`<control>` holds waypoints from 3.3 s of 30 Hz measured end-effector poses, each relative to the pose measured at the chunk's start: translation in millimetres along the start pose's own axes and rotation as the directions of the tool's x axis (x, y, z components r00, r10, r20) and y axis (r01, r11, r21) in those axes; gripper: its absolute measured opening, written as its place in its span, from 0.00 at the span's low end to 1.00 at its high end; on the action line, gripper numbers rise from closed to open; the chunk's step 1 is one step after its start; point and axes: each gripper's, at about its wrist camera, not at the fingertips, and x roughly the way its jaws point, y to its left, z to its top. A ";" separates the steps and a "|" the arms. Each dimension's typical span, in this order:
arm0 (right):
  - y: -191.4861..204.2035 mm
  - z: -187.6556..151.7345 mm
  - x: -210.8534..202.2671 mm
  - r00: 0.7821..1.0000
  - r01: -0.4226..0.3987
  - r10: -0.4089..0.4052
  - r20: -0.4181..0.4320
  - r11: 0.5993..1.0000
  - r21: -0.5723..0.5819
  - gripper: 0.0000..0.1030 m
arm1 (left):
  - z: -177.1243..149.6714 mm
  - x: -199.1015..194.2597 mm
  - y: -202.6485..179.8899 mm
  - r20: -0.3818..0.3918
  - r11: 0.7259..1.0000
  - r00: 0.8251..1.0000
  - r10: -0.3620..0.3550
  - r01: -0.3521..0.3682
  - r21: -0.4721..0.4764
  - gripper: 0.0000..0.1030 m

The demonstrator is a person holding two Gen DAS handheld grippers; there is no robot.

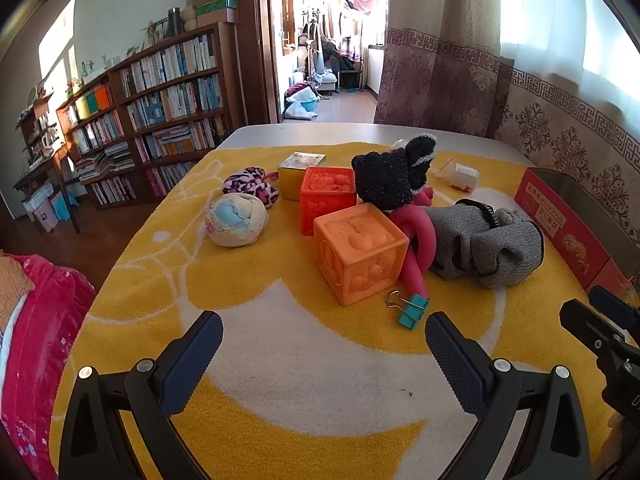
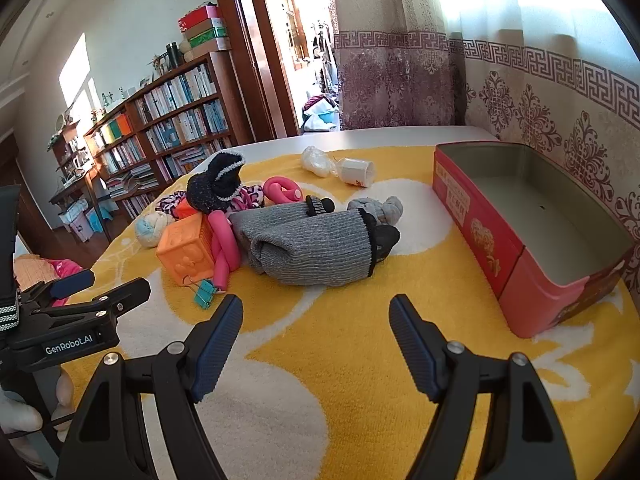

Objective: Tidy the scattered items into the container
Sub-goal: 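Move the right tool to the grey sock while the left tool approaches the teal binder clip, then close the right tool on the grey sock while the left tool grips the teal binder clip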

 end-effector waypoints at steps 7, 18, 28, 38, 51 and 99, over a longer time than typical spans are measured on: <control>-5.8 6.8 8.8 0.999 -0.019 0.019 -0.029 0.999 0.030 0.77 | 8.7 8.4 6.0 -0.007 1.000 1.000 -0.009 0.008 -0.009 1.00; -0.3 30.8 35.9 0.997 -0.013 0.012 -0.074 1.000 -0.014 0.78 | 13.0 30.4 9.5 -0.056 0.998 0.997 -0.053 0.052 -0.025 1.00; -10.7 43.3 73.8 0.989 -0.006 0.005 -0.146 1.000 -0.006 0.81 | 11.5 42.0 -1.8 -0.089 0.993 0.989 -0.115 0.116 0.008 1.00; -13.4 43.3 83.9 0.987 -0.041 0.040 -0.155 0.999 -0.001 0.83 | 12.1 51.7 -22.6 -0.128 0.986 0.980 -0.150 0.158 0.053 1.00; -12.1 41.6 80.8 0.990 -0.030 0.029 -0.136 1.000 -0.006 0.83 | 17.7 75.7 -34.6 -0.176 0.983 0.973 -0.148 0.164 0.080 0.73; -10.2 40.4 81.0 0.997 -0.019 0.018 -0.074 1.000 -0.015 0.60 | 6.8 62.4 -49.4 -0.157 0.956 0.958 -0.239 0.260 0.132 0.18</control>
